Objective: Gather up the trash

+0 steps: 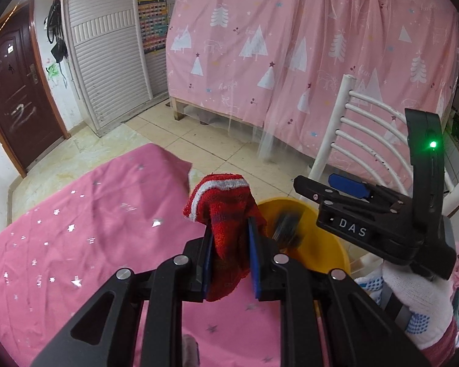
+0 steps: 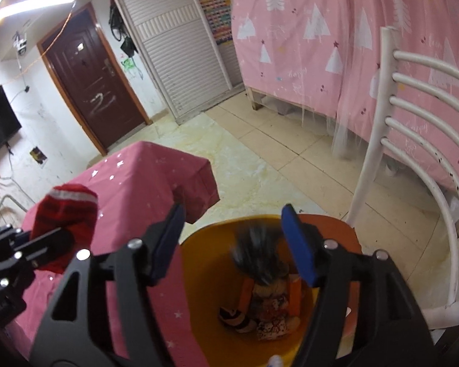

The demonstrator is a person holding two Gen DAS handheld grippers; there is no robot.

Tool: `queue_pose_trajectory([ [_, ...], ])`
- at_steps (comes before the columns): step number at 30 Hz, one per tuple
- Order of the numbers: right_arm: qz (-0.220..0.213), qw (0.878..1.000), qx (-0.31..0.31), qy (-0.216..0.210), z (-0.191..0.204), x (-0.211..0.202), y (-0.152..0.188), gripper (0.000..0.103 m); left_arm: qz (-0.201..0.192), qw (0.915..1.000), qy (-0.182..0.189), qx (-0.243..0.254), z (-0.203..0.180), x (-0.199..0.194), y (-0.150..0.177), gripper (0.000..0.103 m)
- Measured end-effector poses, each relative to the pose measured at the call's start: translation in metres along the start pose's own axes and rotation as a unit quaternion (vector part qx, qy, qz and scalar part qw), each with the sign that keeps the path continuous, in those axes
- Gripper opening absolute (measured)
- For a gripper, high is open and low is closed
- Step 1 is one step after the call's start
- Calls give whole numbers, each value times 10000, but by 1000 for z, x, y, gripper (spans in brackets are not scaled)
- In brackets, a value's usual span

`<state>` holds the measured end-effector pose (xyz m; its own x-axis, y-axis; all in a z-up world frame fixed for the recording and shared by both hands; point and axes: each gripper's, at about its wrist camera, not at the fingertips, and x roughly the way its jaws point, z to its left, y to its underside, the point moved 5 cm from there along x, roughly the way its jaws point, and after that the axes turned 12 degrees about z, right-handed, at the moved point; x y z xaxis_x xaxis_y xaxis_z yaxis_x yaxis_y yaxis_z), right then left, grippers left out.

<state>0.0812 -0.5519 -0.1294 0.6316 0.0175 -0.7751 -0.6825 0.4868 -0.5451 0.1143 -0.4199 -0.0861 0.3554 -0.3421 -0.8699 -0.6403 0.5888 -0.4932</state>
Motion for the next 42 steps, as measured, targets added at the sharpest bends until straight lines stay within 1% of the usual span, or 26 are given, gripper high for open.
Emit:
queue_pose_trajectory([
  [2, -128, 9998, 119, -101, -6, -8, -2, 63, -56, 9999, 98, -1, -7, 1, -3, 12],
  [4, -359, 9987, 275, -224, -13, -24, -5, 64, -101, 9997, 232, -22, -12, 2, -5, 12],
  [5, -438, 9981, 334, -258, -15, -29, -6, 67, -123, 9994, 319, -72, -15, 2, -7, 12],
  [6, -582, 9968, 444, -332, -19, -37, -8, 72, -137, 9989, 444, -107, -17, 3, -8, 12],
  [7, -711, 9952, 533, -413, -22, -45, -10, 75, -113, 9976, 672, -140, -19, 5, -10, 17],
  [9, -915, 9927, 623, -471, -28, -58, -12, 76, -51, 9965, 817, -193, -22, 9, -12, 35],
  [10, -972, 9921, 635, -474, -30, -62, -12, 76, -59, 9959, 875, -241, -23, 10, -12, 56],
  [11, -1029, 9914, 648, -486, -30, -66, -13, 76, -65, 9955, 907, -263, -23, 10, -12, 69],
  [12, -1068, 9910, 645, -493, -29, -69, -13, 76, -68, 9950, 946, -303, -22, 10, -12, 71],
  [15, -1116, 9906, 607, -499, -24, -72, -14, 76, -49, 9950, 939, -344, -20, 10, -8, 71],
  [19, -1074, 9916, 476, -540, -12, -69, -12, 76, -77, 9943, 941, -493, -9, 6, -2, 71],
  [21, -1064, 9921, 386, -548, -5, -69, -11, 82, -124, 9941, 926, -559, -2, 2, 1, 72],
  [22, -1079, 9922, 340, -518, -2, -69, -11, 86, -156, 9940, 900, -600, 3, -1, 2, 73],
  [24, -1132, 9925, 235, -386, 6, -72, -9, 88, -226, 9939, 844, -671, 12, -7, 6, 74],
  [25, -1157, 9925, 160, -349, 12, -73, -7, 89, -264, 9942, 774, -697, 17, -10, 8, 75],
  [28, -1231, 9918, 21, -351, 25, -77, -4, 95, -402, 9946, 537, -790, 33, -22, 17, 76],
  [30, -1275, 9910, -66, -393, 36, -79, -2, 96, -510, 9939, 387, -894, 46, -31, 24, 77],
  [31, -1284, 9907, -132, -443, 44, -79, 0, 96, -568, 9934, 288, -957, 53, -36, 28, 77],
  [33, -1272, 9903, -224, -519, 56, -79, 3, 97, -678, 9920, -24, -1067, 68, -45, 36, 78],
  [35, -1211, 9899, -381, -626, 73, -75, 8, 97, -800, 9887, -507, -1164, 82, -55, 44, 79],
  [39, -1139, 9880, -676, -790, 107, -71, 20, 97, -906, 9807, -1016, -1404, 109, -67, 64, 80],
  [40, -1108, 9873, -778, -836, 118, -69, 24, 97, -925, 9772, -1170, -1511, 118, -71, 71, 81],
  [42, -1045, 9854, -1020, -871, 138, -66, 32, 97, -948, 9725, -1341, -1649, 133, -77, 81, 81],
])
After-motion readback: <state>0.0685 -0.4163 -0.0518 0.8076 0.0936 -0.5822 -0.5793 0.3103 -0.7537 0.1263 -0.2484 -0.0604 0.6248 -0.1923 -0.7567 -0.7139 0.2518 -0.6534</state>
